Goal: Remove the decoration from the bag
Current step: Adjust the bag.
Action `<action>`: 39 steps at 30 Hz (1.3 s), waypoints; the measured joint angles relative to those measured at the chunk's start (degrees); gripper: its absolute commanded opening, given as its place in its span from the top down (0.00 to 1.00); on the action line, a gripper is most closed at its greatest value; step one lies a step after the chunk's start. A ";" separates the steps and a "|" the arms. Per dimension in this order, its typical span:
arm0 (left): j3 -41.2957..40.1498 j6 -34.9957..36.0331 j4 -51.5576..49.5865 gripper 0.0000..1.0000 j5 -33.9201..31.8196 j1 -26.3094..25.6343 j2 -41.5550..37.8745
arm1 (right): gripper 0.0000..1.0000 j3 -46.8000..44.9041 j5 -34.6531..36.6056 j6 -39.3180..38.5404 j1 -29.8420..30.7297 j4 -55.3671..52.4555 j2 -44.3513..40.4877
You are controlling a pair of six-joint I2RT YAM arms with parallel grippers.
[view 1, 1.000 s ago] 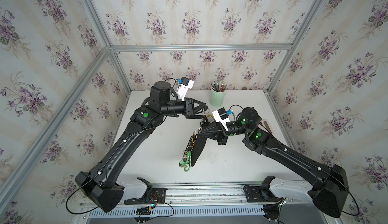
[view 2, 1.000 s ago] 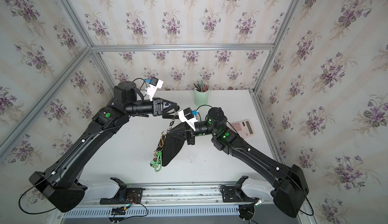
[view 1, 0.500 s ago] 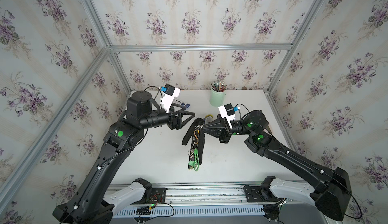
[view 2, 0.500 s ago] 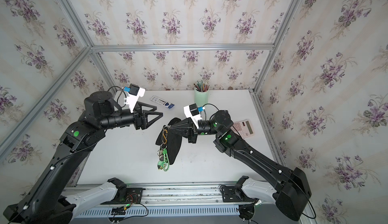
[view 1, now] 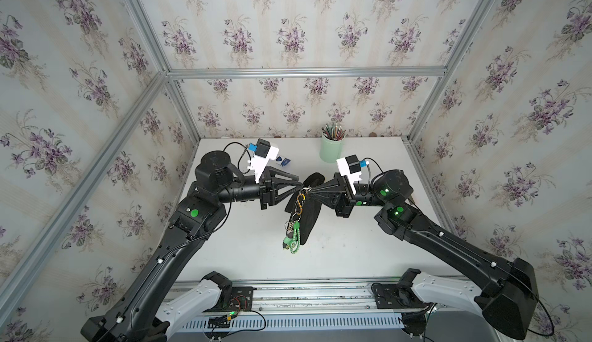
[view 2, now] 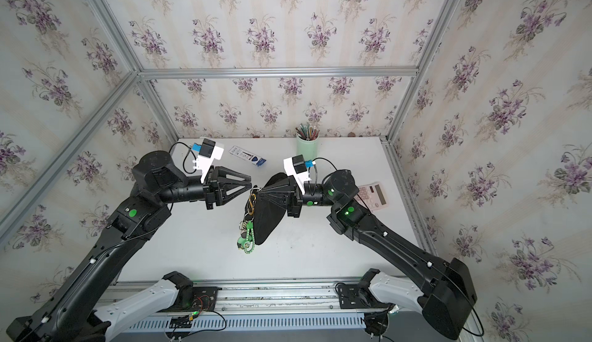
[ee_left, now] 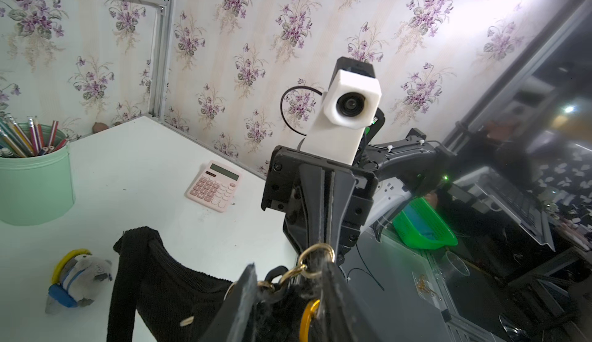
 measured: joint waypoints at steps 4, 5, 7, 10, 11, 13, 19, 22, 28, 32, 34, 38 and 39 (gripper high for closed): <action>-0.76 -0.85 2.01 0.68 2.62 0.00 0.59 | 1.00 0.00 0.46 0.11 0.00 0.00 0.00; -1.07 -0.85 2.32 0.69 2.99 0.00 0.57 | 1.00 0.00 0.48 0.13 0.00 0.00 0.00; -1.57 -0.90 2.58 0.71 3.89 0.00 0.57 | 1.00 0.02 0.61 0.15 0.02 -0.02 0.00; -1.99 -1.29 3.32 0.77 5.18 0.00 0.72 | 1.00 0.02 0.96 0.28 0.00 -0.04 0.00; -2.05 -1.33 3.54 0.84 5.46 0.00 0.79 | 1.00 0.04 1.20 0.28 0.00 -0.09 -0.02; -2.21 -1.53 3.82 0.98 5.99 0.00 0.83 | 1.00 0.17 1.68 0.26 0.00 -0.26 -0.04; -1.99 -0.83 4.59 1.00 7.06 -0.09 0.83 | 0.77 0.17 2.12 0.50 0.02 -0.46 -0.52; -1.44 -0.85 3.54 1.00 6.25 0.00 0.90 | 0.64 -0.57 2.56 -0.87 0.00 -0.35 -1.55; 0.85 1.07 -0.35 1.00 3.85 -0.02 1.95 | 0.44 -6.01 3.80 -3.52 -1.97 -0.90 -5.31; 2.75 3.34 -4.09 1.00 2.51 0.00 3.02 | 0.46 -8.35 5.81 -6.34 -2.67 -2.95 -9.35; 3.37 4.15 -5.29 1.00 2.56 0.00 3.45 | 0.49 -8.15 6.67 -8.15 -2.69 -4.15 -10.91; 3.78 5.16 -6.60 1.00 4.11 0.00 4.04 | 0.52 -4.70 7.45 -10.40 -2.89 -7.50 -10.62; 3.78 5.20 -6.62 1.00 4.68 0.00 4.11 | 0.52 -3.63 7.39 -10.40 -2.89 -8.02 -9.86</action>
